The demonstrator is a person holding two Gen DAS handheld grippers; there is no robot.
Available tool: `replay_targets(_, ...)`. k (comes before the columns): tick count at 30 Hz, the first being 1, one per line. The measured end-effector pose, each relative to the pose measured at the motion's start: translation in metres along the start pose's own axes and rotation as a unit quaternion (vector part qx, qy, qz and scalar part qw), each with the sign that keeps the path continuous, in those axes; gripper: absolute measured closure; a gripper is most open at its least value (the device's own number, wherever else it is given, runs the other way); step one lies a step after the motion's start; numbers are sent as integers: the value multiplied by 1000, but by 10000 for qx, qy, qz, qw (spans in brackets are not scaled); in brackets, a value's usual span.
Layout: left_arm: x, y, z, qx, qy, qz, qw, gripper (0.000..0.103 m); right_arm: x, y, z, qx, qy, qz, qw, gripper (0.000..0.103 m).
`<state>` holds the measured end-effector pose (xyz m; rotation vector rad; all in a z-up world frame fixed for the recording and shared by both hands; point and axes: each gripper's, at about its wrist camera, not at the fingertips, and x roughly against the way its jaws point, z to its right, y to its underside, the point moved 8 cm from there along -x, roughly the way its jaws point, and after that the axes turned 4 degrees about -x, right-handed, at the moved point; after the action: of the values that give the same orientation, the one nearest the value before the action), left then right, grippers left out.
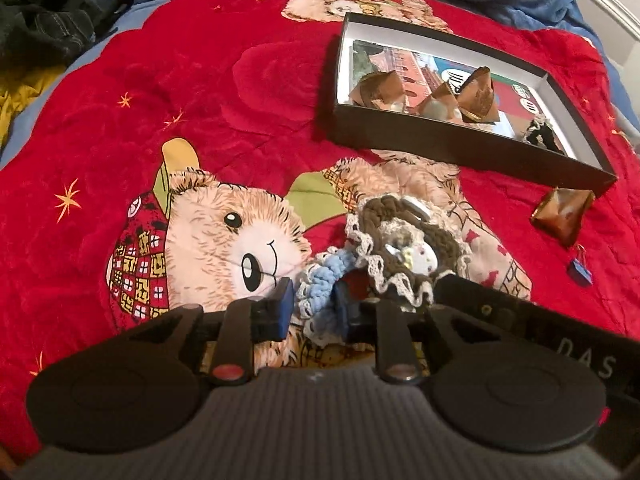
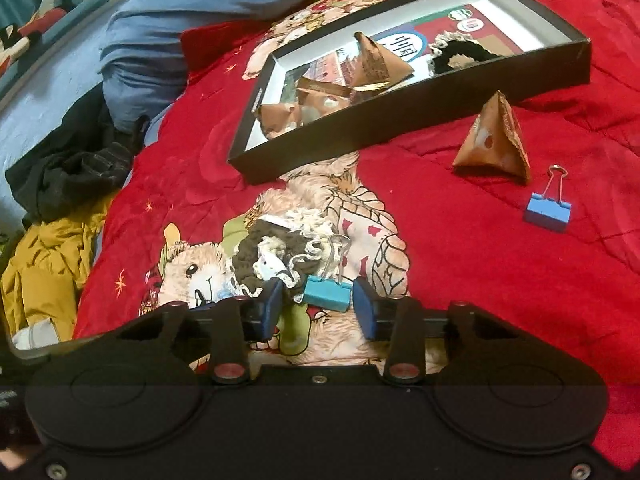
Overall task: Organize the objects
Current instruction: 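Grasp the blue crocheted scrunchie with the left gripper while the right gripper grasps the blue binder clip, then lift the scrunchie and binder clip and carry them toward the black box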
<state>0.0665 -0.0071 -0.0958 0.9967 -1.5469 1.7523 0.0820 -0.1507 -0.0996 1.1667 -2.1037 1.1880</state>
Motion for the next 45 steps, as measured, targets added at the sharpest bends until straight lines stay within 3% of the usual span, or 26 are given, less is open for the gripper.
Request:
replay_targets(5,1,-1,3,-54,-31,43,10000,87,-2,0,2,-130,-39,-11,9999,73)
replay_targets(13,8,0,6,-79,-13,64,9999,88,6,0,5,-263,-85,-23,9996,77)
replay_targets(19,20,-7,11,-213,-53,410,9989,88,19,-7,7,-436,-250,173,9986,77)
replay_targets(29,52,-20,21,37,562,1053,9928,88,42,-18,11,-690,-515,498,9950,77)
replay_targets(39,80,-26,35,-161,867,1685,9818,87,58,-27,16,-903,-716,820,9899,77)
replay_targets(45,91,-25,42,-314,1068,1863,9762,87,71,-33,16,-975,-930,1053,9853,77)
